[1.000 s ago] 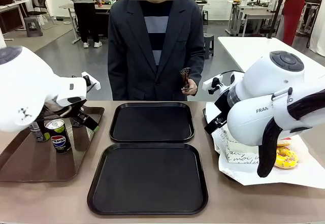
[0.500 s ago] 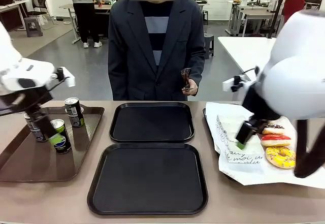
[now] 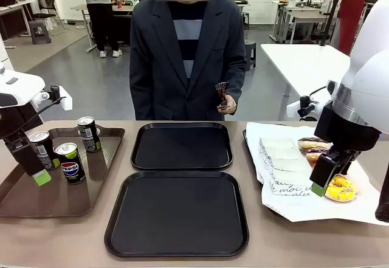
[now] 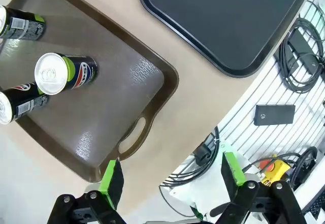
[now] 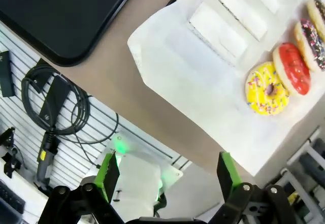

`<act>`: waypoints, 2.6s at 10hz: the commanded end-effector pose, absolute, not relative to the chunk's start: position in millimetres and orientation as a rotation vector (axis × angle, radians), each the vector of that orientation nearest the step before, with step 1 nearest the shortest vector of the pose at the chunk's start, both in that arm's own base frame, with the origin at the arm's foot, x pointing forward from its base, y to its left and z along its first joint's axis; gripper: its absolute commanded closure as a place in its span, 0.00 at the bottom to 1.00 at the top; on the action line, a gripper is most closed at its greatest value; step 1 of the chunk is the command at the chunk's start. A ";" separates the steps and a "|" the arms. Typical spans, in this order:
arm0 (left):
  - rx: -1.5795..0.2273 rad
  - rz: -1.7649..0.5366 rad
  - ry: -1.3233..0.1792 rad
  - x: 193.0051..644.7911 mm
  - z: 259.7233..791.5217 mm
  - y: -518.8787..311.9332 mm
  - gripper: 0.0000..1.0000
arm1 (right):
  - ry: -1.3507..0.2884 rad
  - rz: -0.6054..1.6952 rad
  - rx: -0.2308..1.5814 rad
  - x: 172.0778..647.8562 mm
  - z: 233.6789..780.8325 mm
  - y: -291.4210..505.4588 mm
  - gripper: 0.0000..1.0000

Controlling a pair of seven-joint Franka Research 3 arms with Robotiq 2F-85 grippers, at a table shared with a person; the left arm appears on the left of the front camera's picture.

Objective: Set up donuts and drinks on trays.
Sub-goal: Pick up one Pepsi coke and place it on the Flat Tray.

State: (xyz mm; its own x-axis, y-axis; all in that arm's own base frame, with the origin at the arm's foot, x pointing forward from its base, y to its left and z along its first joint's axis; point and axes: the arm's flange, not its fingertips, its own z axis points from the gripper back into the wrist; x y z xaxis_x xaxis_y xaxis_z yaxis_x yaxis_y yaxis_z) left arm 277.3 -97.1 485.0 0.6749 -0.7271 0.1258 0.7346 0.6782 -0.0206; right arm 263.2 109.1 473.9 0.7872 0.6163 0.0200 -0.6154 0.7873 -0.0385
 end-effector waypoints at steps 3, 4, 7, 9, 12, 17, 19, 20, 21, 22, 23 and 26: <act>-0.751 -0.423 -0.189 309.3 488.8 -1.7 0.00 | -0.159 0.337 0.695 290.4 475.6 -16.5 0.00; -0.829 -0.348 -0.214 308.3 492.4 21.6 0.00 | -0.190 0.255 0.839 291.1 474.1 -52.7 0.00; -0.958 -0.129 -0.280 300.1 498.6 103.0 0.00 | -0.294 0.096 1.160 270.7 460.6 -152.9 0.00; -0.980 -0.048 -0.285 297.5 489.2 132.2 0.00 | -0.351 0.034 1.246 255.9 456.4 -188.5 0.00; -1.041 0.054 -0.288 294.3 466.1 168.7 0.00 | -0.375 -0.067 1.294 246.5 446.7 -221.7 0.00; -1.088 0.147 -0.341 279.0 460.1 208.3 0.00 | -0.360 -0.106 1.292 237.2 439.0 -232.7 0.00; -1.068 0.178 -0.331 274.2 460.2 206.3 0.00 | -0.360 -0.106 1.292 237.2 439.0 -232.7 0.00; -1.068 0.178 -0.331 274.2 460.2 206.3 0.00 | -0.360 -0.106 1.292 237.2 439.0 -232.7 0.00; -1.068 0.178 -0.331 274.2 460.2 206.3 0.00 | -0.360 -0.106 1.292 237.2 439.0 -232.7 0.00; -1.068 0.178 -0.331 274.2 460.2 206.3 0.00 | -0.360 -0.106 1.292 237.2 439.0 -232.7 0.00; -1.068 0.178 -0.331 274.2 460.2 206.3 0.00 | -0.360 -0.106 1.292 237.2 439.0 -232.7 0.00; -1.068 0.178 -0.331 274.2 460.2 206.3 0.00 | -0.360 -0.106 1.292 237.2 439.0 -232.7 0.00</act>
State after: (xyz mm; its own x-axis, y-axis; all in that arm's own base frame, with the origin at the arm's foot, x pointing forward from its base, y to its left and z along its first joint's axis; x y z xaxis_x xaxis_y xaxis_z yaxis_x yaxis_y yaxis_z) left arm 274.7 206.4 459.5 0.9394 0.2970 0.1714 0.0072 0.4826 -0.8758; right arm 236.1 -231.6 439.2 0.9444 -0.2715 0.1856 -0.1025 0.2935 0.9505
